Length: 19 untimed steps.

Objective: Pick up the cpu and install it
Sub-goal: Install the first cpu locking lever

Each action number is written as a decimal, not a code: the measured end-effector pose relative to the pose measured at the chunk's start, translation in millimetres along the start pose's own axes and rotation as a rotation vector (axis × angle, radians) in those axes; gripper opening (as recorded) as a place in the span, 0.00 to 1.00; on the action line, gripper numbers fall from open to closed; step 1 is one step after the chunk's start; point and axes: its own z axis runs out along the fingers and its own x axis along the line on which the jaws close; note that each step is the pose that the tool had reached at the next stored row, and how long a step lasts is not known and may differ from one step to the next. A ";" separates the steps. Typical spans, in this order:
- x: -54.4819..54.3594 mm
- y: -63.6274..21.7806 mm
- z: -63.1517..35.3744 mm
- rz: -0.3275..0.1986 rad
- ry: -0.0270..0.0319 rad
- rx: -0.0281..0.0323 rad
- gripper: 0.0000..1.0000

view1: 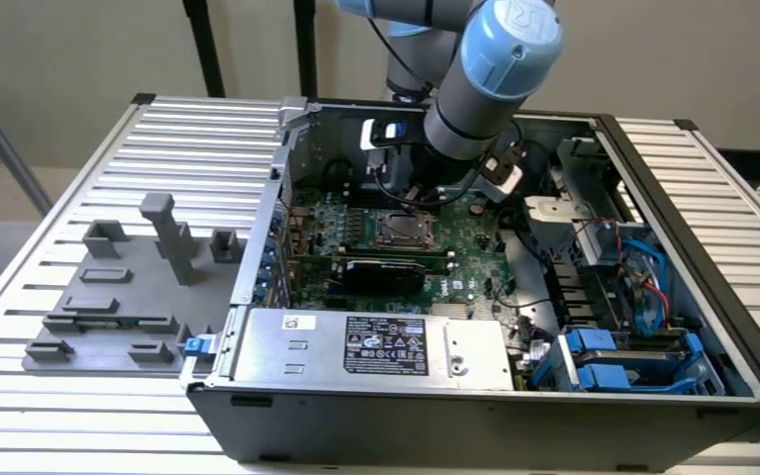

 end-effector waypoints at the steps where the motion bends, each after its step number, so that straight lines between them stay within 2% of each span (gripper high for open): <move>1: -1.5 0.4 -1.8 0.000 0.0004 0.0013 0.12; 5: -11.4 3.3 -11.9 0.001 0.0004 0.0038 0.12; 14: -30.9 5.7 -31.0 0.001 0.0001 0.0042 0.12; 16: -35.2 4.6 -33.9 0.001 0.0001 0.0042 0.12; 19: -43.2 -3.2 -34.6 0.001 0.0002 0.0042 0.12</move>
